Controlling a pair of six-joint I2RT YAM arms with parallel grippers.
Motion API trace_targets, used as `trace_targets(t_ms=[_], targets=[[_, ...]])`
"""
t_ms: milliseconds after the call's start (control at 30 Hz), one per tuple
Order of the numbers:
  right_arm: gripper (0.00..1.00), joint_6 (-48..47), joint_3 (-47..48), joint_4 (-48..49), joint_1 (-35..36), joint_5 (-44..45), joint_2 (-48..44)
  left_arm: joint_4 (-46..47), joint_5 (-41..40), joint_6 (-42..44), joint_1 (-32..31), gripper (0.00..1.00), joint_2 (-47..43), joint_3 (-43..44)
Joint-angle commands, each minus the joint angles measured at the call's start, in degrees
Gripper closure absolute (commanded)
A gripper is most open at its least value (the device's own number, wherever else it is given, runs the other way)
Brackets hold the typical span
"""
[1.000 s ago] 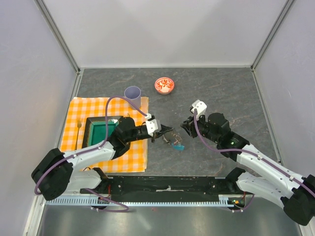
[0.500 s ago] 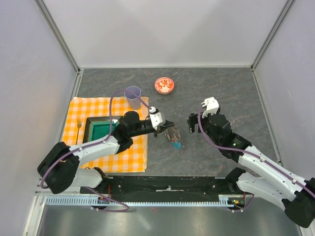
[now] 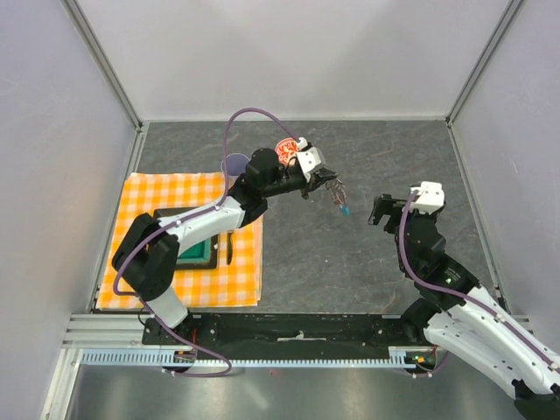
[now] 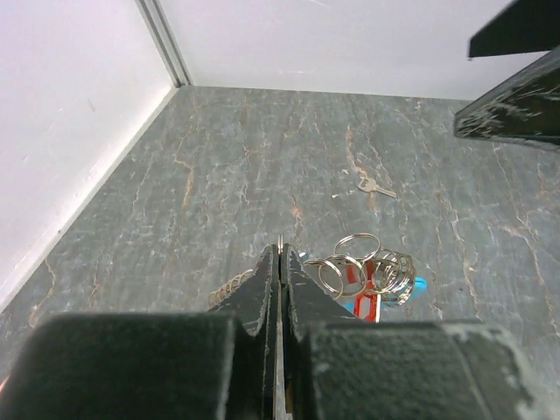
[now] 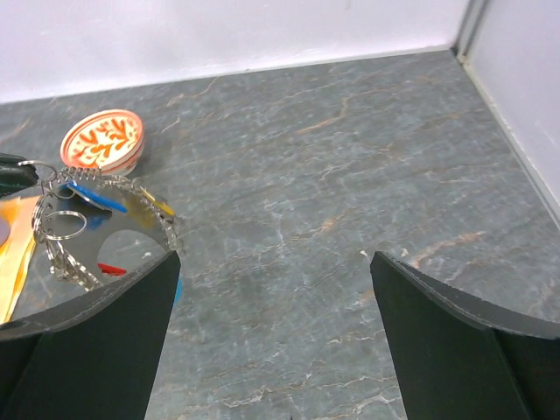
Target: Put the keys on the keyring
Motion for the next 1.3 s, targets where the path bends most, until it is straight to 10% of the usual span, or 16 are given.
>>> trace_targets(t_ms=[0, 700, 1267], targets=[[0.02, 2.21, -1.60, -0.88, 0.00, 7.66, -3.05, -2.47, 1.29, -0.96, 0.14, 0.98, 4.85, 3.85], [0.02, 3.00, -2.48, -3.78, -0.09, 2.48, -3.76, -10.55, -3.80, -21.44, -1.61, 0.92, 7.68, -12.33], [0.02, 6.88, -1.60, 1.57, 0.00, -2.53, -9.46, -6.69, -8.28, -33.56, -1.19, 0.29, -8.84, -21.47]])
